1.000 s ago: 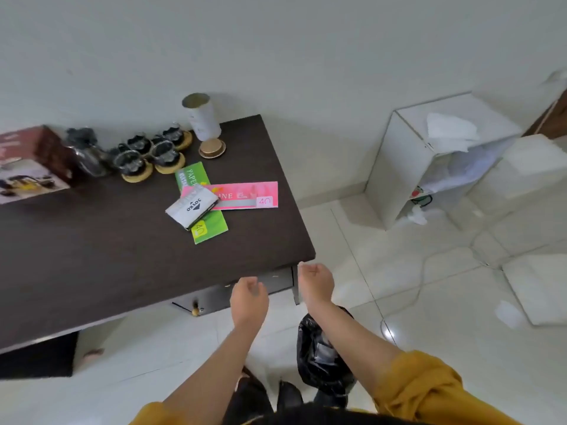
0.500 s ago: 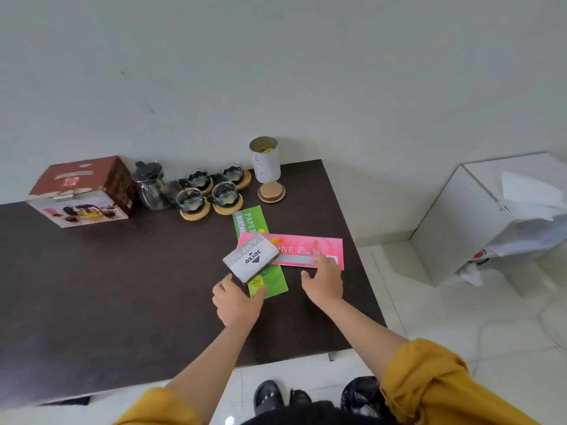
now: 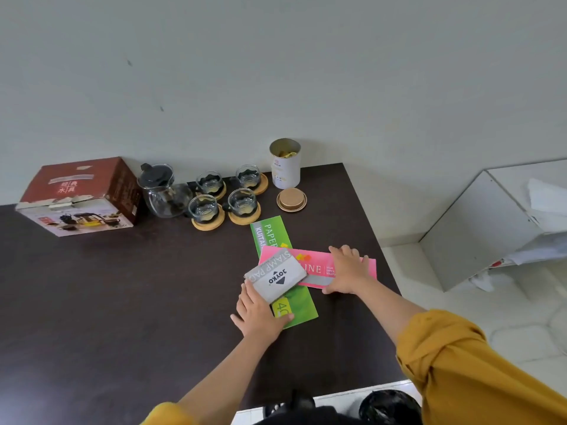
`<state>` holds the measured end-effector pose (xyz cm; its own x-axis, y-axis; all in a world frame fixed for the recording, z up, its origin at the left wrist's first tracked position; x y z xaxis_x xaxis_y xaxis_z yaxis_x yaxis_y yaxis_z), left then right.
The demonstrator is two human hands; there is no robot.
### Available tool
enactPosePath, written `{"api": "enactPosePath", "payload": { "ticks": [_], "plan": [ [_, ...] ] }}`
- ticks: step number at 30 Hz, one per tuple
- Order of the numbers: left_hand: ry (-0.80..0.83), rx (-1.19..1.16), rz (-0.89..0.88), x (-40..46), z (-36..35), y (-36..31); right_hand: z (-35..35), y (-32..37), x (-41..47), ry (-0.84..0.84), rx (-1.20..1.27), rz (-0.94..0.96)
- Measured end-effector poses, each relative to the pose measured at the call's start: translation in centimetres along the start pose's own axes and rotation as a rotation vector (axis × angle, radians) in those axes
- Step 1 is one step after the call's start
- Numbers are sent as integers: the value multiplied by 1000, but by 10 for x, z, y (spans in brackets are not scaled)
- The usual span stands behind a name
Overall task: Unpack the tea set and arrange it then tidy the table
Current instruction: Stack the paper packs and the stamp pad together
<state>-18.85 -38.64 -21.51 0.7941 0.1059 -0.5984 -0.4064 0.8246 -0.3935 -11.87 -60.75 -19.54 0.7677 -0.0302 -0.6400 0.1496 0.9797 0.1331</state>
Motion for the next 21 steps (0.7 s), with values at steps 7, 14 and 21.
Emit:
{"api": "enactPosePath", "payload": {
  "ticks": [7,14,21],
  "plan": [
    [96,11,-88,-11,2,7,-15,4,-16,48,95,-115],
    [188,61,-211,-25,-3,15,-38,36,-26,-17,354,-173],
    [211,-43,-315,-26,6,27,-53,75,-24,-20,520,-45]
  ]
}}
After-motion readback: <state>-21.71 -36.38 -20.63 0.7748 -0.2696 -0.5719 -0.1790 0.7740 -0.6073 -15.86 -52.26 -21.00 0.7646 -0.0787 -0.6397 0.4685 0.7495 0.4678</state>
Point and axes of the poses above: each hand's wrist, its own x-axis towards the middle knuckle, its own z-axis out of the back of the hand, y = z × x, the point moved 3 cm from there along x, towards the middle knuckle, and after that the axes turned 14 degrees about y, right-handed, at the moved point
